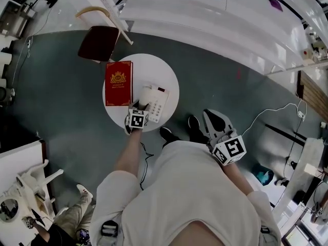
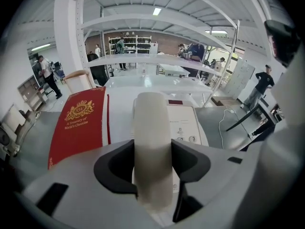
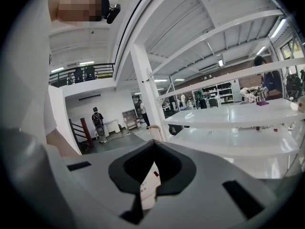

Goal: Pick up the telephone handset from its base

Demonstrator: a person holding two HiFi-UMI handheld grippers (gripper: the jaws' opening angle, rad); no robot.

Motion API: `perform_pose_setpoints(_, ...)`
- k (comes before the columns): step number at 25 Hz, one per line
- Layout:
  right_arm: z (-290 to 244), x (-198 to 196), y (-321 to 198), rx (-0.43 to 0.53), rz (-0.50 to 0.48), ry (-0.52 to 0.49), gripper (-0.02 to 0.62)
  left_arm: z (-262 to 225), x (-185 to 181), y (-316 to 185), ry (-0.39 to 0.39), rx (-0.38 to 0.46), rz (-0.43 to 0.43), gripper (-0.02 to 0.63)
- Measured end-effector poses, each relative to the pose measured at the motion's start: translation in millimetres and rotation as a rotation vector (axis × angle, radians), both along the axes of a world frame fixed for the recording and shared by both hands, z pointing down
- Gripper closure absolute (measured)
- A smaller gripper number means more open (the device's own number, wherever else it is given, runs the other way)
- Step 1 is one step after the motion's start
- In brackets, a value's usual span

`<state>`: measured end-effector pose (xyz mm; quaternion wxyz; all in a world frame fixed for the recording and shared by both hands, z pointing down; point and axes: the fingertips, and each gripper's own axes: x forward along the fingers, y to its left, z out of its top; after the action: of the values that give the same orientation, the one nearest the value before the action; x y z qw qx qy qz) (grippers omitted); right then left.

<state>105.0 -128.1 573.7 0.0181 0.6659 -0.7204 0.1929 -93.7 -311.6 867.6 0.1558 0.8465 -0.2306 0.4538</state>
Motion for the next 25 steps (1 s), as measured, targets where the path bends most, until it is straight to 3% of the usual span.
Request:
perform_pose_setpoints(8,3.1,-9.9,5.2,0.028,-0.05,-0.016,0.586,-33.4,-18.4,25.2,0.116,0.052,-0.152,0.385)
perform_pose_setpoints(15,0.8,-15.0,-3.5,0.065,-0.137,-0.025,0.586,-76.5,-36.9,57.2,0.289,0.072,-0.309,0.385)
perform_pose_setpoints(25,-19.5,-26.8,-24.7,0.145,-0.239,-0.034,0.586,-177.2,-52.3,98.8,0.496,0.203,-0.416,0.385)
